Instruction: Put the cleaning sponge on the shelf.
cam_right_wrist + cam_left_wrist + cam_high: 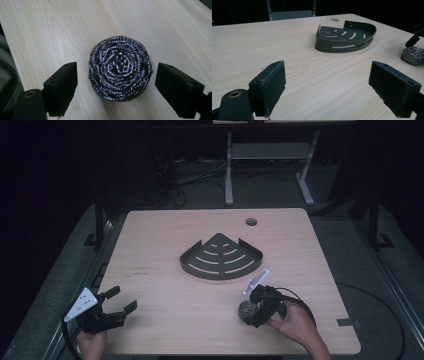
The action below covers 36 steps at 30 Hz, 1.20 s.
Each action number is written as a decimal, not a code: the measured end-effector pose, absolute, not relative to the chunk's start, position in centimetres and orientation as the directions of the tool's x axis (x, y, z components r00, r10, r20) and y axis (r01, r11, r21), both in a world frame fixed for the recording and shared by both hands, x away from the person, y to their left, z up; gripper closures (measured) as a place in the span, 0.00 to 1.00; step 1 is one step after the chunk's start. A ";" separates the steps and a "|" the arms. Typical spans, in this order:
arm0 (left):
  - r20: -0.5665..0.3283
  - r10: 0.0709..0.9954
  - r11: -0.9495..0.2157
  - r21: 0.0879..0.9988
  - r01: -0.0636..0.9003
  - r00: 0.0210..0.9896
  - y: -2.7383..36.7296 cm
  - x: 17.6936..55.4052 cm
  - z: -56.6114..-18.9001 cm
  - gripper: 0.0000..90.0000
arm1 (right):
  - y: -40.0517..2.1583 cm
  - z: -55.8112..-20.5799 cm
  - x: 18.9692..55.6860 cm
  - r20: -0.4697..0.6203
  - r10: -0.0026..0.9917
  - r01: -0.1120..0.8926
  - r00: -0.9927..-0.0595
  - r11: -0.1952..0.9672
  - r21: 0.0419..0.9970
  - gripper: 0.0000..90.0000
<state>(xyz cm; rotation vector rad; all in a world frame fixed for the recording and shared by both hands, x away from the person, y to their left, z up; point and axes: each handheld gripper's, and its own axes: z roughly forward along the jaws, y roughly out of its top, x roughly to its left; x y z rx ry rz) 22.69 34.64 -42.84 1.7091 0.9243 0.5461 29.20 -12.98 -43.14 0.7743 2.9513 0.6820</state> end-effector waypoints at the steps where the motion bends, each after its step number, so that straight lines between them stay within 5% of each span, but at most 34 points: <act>1: -0.085 0.800 -0.132 0.941 0.312 0.594 34.6 22.7 -42.8 0.15 | -12.9 -43.2 29.3 0.093 0.469 0.463 -0.878 0.784 0.413 0.21; 36: -0.086 0.797 -0.129 0.943 0.307 0.598 34.6 22.7 -42.8 0.15 | -11.5 -44.1 29.8 0.055 0.455 0.446 -0.889 0.829 0.338 0.34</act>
